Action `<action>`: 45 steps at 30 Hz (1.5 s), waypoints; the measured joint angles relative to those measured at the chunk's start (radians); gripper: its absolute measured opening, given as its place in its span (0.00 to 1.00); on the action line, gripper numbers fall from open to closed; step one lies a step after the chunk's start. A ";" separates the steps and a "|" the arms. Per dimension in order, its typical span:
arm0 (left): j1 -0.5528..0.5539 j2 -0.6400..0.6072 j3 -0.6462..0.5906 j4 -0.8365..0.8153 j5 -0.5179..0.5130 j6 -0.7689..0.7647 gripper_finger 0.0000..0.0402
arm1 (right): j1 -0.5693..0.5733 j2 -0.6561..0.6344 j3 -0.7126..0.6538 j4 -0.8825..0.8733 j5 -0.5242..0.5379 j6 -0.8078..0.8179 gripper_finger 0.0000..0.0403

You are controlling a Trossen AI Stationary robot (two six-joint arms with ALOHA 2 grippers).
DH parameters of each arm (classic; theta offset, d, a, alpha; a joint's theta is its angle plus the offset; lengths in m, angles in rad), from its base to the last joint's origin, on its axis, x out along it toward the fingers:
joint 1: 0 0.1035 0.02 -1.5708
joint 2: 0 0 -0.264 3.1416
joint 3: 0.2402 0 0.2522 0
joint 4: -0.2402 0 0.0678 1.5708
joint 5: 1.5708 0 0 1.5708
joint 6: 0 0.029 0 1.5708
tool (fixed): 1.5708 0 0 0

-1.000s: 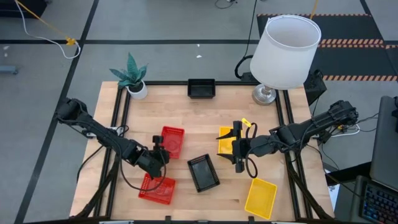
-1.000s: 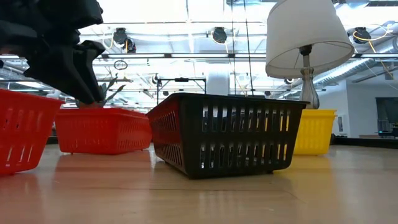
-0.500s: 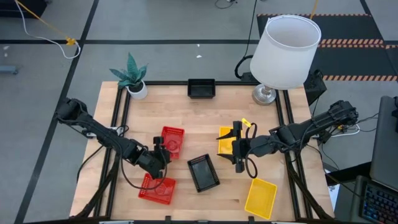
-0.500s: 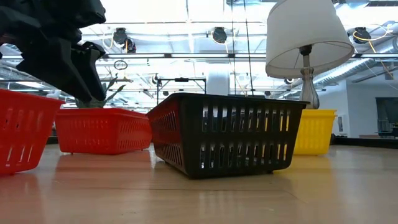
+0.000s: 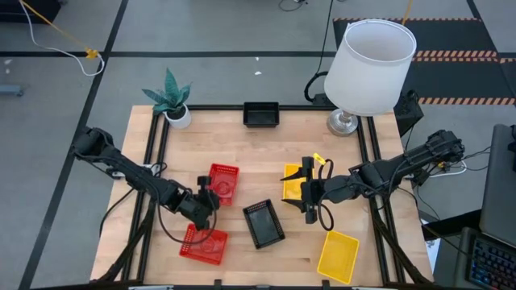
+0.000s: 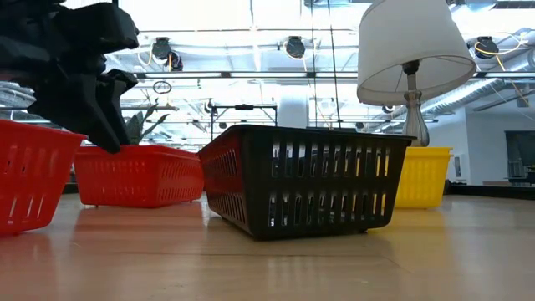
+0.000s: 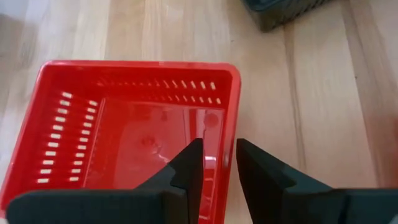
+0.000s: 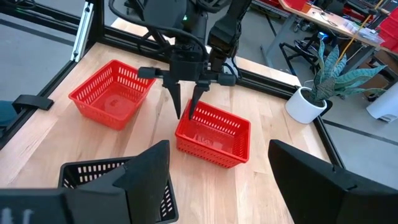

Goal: Stack baskets by color
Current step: Stack the top red basket on the middle red basket, then stack the bottom black basket on the stacked top black baskets

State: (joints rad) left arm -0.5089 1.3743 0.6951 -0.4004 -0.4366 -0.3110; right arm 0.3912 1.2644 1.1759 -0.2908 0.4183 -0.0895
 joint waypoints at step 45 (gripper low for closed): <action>0.018 -0.049 0.072 0.108 0.072 -0.050 0.24 | 0.004 0.000 0.000 -0.008 0.000 0.011 0.66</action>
State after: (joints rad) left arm -0.4911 1.3250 0.7675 -0.2922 -0.3649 -0.3612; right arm 0.3950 1.2644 1.1755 -0.2985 0.4178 -0.0784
